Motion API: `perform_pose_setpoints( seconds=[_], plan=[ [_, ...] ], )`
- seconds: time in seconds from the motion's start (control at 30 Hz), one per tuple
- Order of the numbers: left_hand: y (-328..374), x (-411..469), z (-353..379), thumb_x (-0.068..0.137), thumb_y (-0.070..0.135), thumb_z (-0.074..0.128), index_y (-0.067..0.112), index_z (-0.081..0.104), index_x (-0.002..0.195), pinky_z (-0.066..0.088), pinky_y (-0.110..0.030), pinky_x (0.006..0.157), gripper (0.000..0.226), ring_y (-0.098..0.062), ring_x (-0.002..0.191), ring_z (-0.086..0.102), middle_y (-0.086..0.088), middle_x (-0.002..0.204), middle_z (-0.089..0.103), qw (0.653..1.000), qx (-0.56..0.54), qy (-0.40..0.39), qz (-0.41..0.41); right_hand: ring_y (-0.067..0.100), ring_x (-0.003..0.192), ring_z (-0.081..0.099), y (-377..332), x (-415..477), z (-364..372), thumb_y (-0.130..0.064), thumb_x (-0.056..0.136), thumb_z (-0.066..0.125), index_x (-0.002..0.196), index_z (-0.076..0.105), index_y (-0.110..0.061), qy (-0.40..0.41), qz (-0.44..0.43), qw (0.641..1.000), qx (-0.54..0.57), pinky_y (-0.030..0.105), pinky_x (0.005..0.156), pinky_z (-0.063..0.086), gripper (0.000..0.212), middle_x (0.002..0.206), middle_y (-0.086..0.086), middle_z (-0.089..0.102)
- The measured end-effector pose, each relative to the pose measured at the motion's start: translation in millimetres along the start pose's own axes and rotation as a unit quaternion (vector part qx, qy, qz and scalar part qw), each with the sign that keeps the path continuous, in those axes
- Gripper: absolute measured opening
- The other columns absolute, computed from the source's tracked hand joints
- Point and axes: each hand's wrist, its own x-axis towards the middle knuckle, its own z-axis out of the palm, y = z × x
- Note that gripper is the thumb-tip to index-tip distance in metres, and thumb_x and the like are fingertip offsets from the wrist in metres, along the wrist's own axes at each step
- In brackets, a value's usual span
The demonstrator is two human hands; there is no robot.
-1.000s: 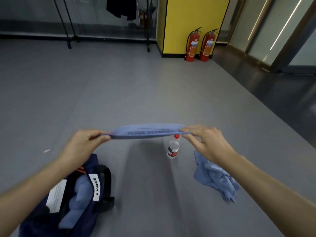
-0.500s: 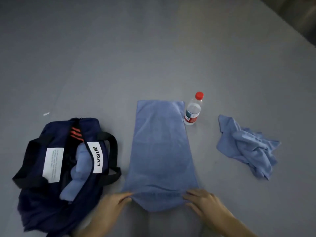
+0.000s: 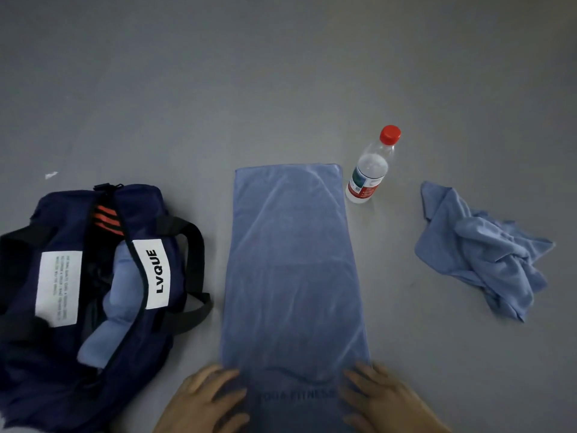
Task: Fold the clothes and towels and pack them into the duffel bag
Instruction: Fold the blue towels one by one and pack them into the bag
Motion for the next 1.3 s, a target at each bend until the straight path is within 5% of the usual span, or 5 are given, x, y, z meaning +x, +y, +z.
perform_pose_setpoints(
  seconds=[0.1, 0.27, 0.5, 1.0, 1.3],
  plan=[
    [-11.0, 73.8, -20.6, 0.104, 0.054, 0.036, 0.027, 0.071, 0.126, 0.04, -0.031, 0.107, 0.049, -0.021, 0.121, 0.061, 0.005, 0.131, 0.065, 0.991, -0.044, 0.1, -0.073, 0.015, 0.117, 0.065, 30.8, 61.3, -50.5, -0.058, 0.104, 0.009, 0.134, 0.063, -0.026, 0.011, 0.066, 0.99, 0.123, 0.028, 0.094, 0.055, 0.069, 0.137, -0.005, 0.062],
    [-62.3, 215.9, -108.9, 0.102, 0.042, 0.04, 0.009, 0.048, 0.147, 0.037, -0.046, 0.115, 0.057, -0.036, 0.139, 0.046, -0.017, 0.15, 0.049, 0.969, -0.014, 0.21, -0.128, 0.017, 0.152, 0.02, 91.4, 196.8, -150.3, -0.049, 0.105, 0.024, 0.159, 0.017, -0.025, 0.073, 0.147, 0.961, 0.225, 0.031, 0.121, 0.014, 0.06, 0.166, -0.005, 0.016],
    [-131.0, 315.3, -163.1, 0.106, 0.031, 0.038, 0.014, 0.011, 0.16, 0.022, -0.041, 0.122, 0.063, -0.031, 0.153, 0.016, -0.016, 0.167, 0.011, 0.976, 0.043, 0.1, -0.189, 0.023, 0.155, -0.005, 134.1, 296.9, -163.8, -0.036, 0.11, 0.024, 0.159, 0.006, -0.01, 0.121, 0.192, 0.953, 0.201, 0.034, 0.124, -0.002, 0.059, 0.168, 0.009, -0.001],
    [-192.0, 362.1, -198.2, 0.09, 0.025, 0.071, 0.023, 0.063, 0.117, 0.046, -0.039, 0.093, 0.028, -0.031, 0.113, 0.057, -0.005, 0.117, 0.065, 0.93, 0.002, 0.225, -0.29, 0.036, 0.142, 0.029, 206.4, 356.2, -146.2, -0.004, 0.089, 0.045, 0.153, 0.035, -0.019, 0.218, 0.179, 0.957, 0.064, 0.047, 0.113, 0.023, 0.066, 0.154, 0.013, 0.034],
    [-177.6, 343.1, -223.7, 0.093, 0.019, 0.065, 0.027, 0.071, 0.097, 0.045, -0.026, 0.082, 0.01, -0.011, 0.092, 0.062, 0.009, 0.098, 0.071, 0.921, -0.136, 0.293, -0.22, 0.029, 0.141, 0.036, 210.7, 377.0, -193.7, -0.044, 0.093, 0.06, 0.153, 0.03, -0.04, 0.153, 0.196, 0.954, 0.17, 0.052, 0.118, 0.021, 0.067, 0.151, 0.003, 0.043]
  ],
)
